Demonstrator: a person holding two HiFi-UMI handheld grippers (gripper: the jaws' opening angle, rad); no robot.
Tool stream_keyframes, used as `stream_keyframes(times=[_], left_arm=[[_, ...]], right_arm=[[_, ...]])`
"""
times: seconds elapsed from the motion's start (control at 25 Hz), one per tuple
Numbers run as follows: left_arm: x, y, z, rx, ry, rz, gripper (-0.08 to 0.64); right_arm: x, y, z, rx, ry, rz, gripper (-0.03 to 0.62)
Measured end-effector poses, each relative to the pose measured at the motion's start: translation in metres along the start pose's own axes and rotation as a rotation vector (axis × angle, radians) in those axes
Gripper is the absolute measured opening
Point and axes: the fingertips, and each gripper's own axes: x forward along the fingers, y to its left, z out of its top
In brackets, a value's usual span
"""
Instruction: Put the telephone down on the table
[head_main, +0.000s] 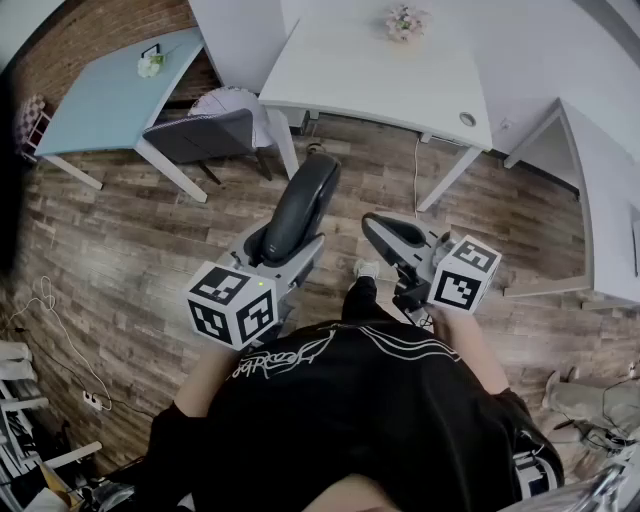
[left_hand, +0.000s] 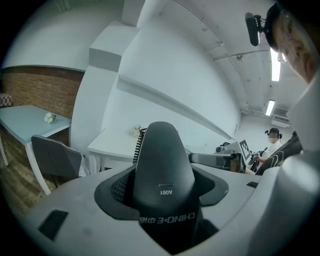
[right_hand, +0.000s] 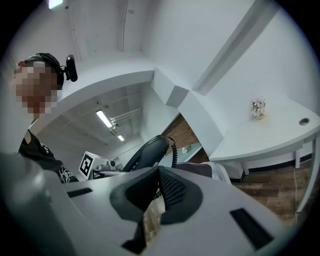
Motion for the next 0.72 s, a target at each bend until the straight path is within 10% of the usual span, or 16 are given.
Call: stream_keyframes(times=[0.72], left_arm=[[0.05, 0.048, 0.015, -0.039, 0.011, 0.034, 0.287]], right_arm=[[0.037, -0.059, 0.019, 0.05, 0.012, 0.03, 0.039]])
